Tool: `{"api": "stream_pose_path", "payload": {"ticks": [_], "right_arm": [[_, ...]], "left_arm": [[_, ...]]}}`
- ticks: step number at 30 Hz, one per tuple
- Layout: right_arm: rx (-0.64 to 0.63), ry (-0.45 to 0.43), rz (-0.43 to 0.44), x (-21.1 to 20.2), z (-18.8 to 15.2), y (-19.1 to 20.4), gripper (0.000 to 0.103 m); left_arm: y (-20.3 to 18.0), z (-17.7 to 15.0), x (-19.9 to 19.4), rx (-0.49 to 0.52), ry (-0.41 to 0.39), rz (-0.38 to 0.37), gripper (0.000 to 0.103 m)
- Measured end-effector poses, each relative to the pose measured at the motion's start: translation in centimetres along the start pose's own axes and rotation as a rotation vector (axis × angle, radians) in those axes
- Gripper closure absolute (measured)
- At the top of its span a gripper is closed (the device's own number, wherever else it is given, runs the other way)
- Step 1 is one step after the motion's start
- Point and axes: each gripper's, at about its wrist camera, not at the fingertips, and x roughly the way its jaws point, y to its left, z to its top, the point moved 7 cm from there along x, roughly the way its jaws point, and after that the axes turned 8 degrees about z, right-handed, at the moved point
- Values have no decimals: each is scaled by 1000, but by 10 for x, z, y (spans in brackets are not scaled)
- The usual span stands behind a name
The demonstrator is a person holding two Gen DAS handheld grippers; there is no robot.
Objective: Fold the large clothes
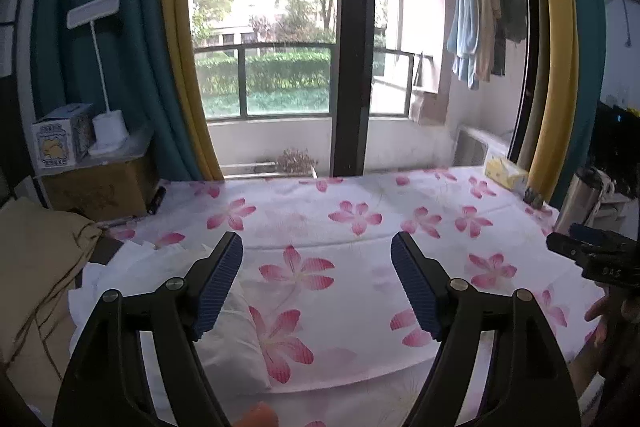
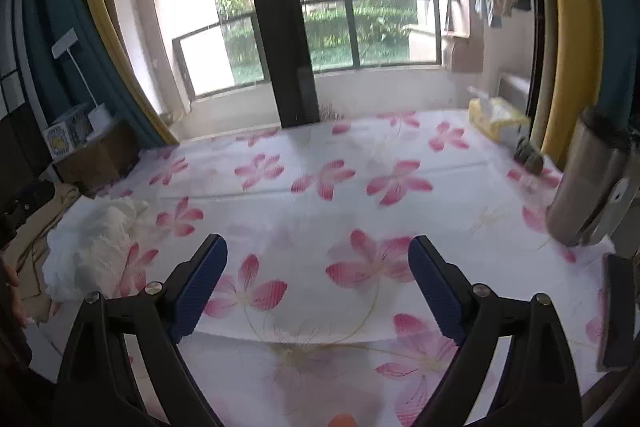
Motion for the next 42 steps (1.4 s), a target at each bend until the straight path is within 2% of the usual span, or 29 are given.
{"api": "stream_pose_path", "payload": {"ticks": [10, 14, 28, 37, 42], "right_arm": [[-60, -99, -45, -37, 19, 19, 11], [-90, -129, -51, -52, 24, 30, 11], [-181, -239, -70, -91, 39, 66, 11], [-227, -321, -75, -105, 41, 85, 11], [-204, -323, -57, -96, 38, 87, 11]], "left_arm": [[13, 10, -30, -40, -98, 8, 23], [18, 15, -46, -33, -153, 37, 23], [40, 17, -78, -40, -261, 65, 23], [58, 10, -83, -62, -274, 106, 23], [64, 1, -77, -59, -250, 105, 23]]}}
